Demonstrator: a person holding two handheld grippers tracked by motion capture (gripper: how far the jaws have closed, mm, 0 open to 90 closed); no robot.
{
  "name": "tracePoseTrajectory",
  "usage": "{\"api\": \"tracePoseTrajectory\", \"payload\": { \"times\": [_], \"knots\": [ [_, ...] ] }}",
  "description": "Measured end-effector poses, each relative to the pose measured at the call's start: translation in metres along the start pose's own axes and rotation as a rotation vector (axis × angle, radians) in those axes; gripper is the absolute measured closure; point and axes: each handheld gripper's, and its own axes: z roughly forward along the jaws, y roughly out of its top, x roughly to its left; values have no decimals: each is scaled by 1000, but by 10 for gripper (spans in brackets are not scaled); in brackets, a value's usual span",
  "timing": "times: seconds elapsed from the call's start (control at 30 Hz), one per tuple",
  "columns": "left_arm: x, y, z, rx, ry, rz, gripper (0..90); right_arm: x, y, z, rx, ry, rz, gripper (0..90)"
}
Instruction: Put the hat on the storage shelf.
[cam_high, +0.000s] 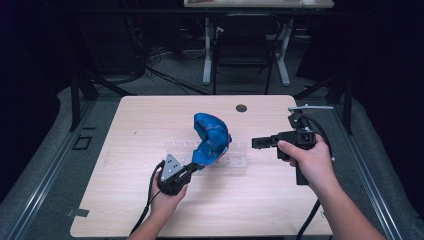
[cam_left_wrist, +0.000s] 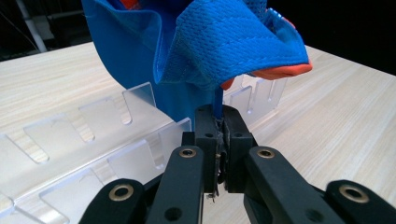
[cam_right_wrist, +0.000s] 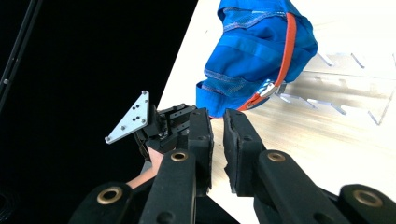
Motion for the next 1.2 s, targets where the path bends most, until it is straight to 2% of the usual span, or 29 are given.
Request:
{"api": "tracePoseTrajectory", "payload": {
  "times": [0.33,0.53,0.63,0.73,0.77,0.87,0.9,1.0,1.03,1.07,1.1,1.13,1.17,1.2],
  "knots": [
    [5,-2,-4,32,14,-6,798,-2,-3,2,-2,-37,-11,799],
    [6,-2,-7,48,11,-13,707,-3,-5,3,-12,-77,-36,789],
    [9,-2,-12,104,15,-11,643,-1,-9,5,-3,-101,-65,771],
    [12,-2,-14,123,11,-18,581,0,-12,6,0,-127,-89,762],
    [16,-3,-19,146,11,-20,564,2,-15,8,3,-153,-110,759],
    [19,-5,-24,159,12,-22,536,3,-20,12,8,-206,-144,759],
    [20,-6,-28,167,14,-15,533,3,-23,13,8,-222,-153,756],
    [28,-11,-42,188,18,-8,524,-1,-31,18,18,-232,-152,751],
    [30,-13,-46,190,22,-12,523,-1,-34,20,18,-267,-167,749],
    [30,-13,-46,190,22,-12,521,-1,-34,20,18,-267,-167,749],
    [36,-18,-53,195,32,-22,521,-4,-40,22,12,-296,-183,745],
    [36,-18,-53,195,32,-22,518,-6,-42,23,16,-289,-178,742],
    [42,-22,-59,198,45,-40,514,-7,-45,24,17,-287,-174,741],
    [42,-22,-59,198,45,-40,512,-9,-48,25,8,-298,-179,739]
  ]
}}
